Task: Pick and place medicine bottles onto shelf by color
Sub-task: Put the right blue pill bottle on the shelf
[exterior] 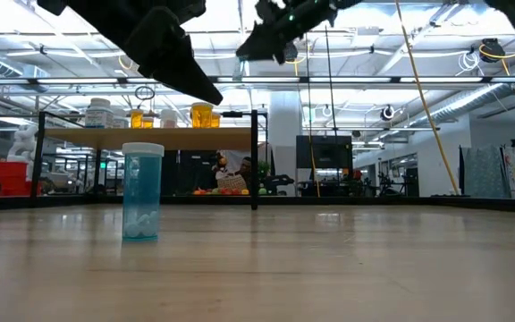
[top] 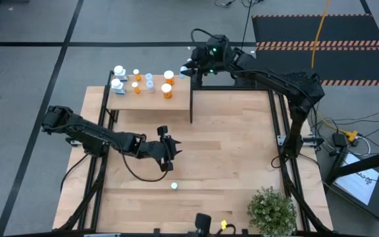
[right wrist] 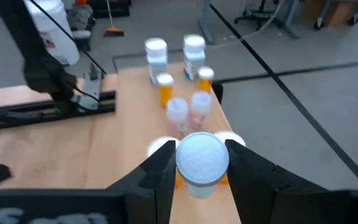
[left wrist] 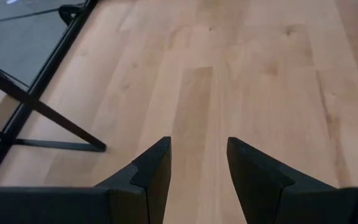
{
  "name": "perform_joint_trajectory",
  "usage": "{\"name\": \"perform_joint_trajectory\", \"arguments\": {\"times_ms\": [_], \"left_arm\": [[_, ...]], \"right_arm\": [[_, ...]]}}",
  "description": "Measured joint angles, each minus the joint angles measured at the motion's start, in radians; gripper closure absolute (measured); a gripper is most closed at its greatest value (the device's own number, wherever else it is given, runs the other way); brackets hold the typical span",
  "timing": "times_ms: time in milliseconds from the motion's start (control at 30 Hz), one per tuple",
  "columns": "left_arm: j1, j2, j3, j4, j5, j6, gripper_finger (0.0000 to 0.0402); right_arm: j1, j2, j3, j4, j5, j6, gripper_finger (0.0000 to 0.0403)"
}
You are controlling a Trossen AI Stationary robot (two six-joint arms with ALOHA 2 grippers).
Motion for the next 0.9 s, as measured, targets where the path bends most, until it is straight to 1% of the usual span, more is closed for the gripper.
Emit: {"name": "perform_joint_trajectory", "arguments": {"times_ms": [167,300,367,533,733,900], "left_arm": [[0.016,0.000,0.000,-0.003,0.014,-0.001,0.0243],[0.015,0.000,0.000,-0.004,0.026,-0.011,0.0243],[0.015,0.000,0.000,-0.005,0.027,-0.017,0.0243],[0.015,0.000,0.000,-0.007,0.051,-0.019,0.0243],[0.015,0.000,0.000,-0.010,0.052,-0.020,0.0243],[0.015,0.000,0.000,-0.008,0.052,-0.023,0.0243]], "right_arm": [[-0.031,0.060,0.006,-0.001,0.000,-0.007,0.0280],[-0.058,0.103,0.007,-0.004,-0.019,-0.006,0.0280],[-0.068,0.121,0.007,-0.032,-0.019,-0.009,0.0280],[-0.068,0.132,0.003,-0.058,-0.018,-0.031,0.0280],[-0.067,0.130,-0.046,-0.020,-0.017,-0.016,0.0280],[-0.067,0.131,-0.134,0.069,-0.016,-0.004,0.0280]]}}
